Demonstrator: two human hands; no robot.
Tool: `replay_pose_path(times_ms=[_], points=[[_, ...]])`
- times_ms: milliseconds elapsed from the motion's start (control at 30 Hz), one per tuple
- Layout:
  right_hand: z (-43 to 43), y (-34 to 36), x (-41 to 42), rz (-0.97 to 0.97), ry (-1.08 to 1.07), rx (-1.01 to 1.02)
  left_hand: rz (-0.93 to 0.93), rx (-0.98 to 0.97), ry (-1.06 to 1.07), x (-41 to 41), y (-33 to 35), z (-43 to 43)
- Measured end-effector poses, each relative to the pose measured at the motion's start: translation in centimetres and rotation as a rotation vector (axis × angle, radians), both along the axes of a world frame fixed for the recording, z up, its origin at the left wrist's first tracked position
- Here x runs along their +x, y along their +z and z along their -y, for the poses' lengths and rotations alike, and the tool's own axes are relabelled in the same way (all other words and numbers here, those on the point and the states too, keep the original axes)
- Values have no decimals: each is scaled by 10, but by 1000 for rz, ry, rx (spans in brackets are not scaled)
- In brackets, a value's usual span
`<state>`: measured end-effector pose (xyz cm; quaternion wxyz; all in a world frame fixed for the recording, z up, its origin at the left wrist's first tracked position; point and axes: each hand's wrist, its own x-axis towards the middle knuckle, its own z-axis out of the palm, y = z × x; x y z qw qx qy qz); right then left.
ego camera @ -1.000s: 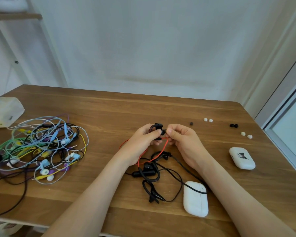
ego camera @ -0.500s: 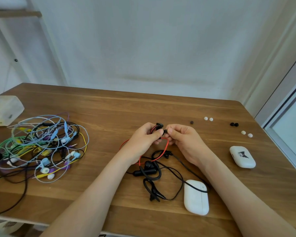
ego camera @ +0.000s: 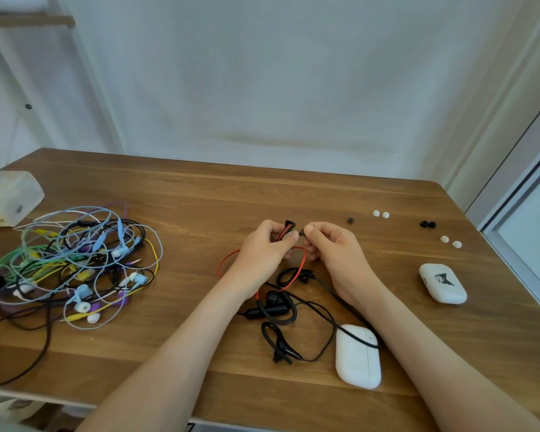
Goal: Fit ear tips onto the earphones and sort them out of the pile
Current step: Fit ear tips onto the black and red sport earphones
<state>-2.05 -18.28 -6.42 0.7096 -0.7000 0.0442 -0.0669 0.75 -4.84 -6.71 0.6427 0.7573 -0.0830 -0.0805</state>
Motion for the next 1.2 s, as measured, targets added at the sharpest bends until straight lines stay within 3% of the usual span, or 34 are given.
replay_pose_path(times_ms=[500,1200], points=[[-1,1,0,-11,-87,-30,-18,-3,-10,1,1,0],[0,-1,-5,29,-28,-106,5,-8,62,2,-1,1]])
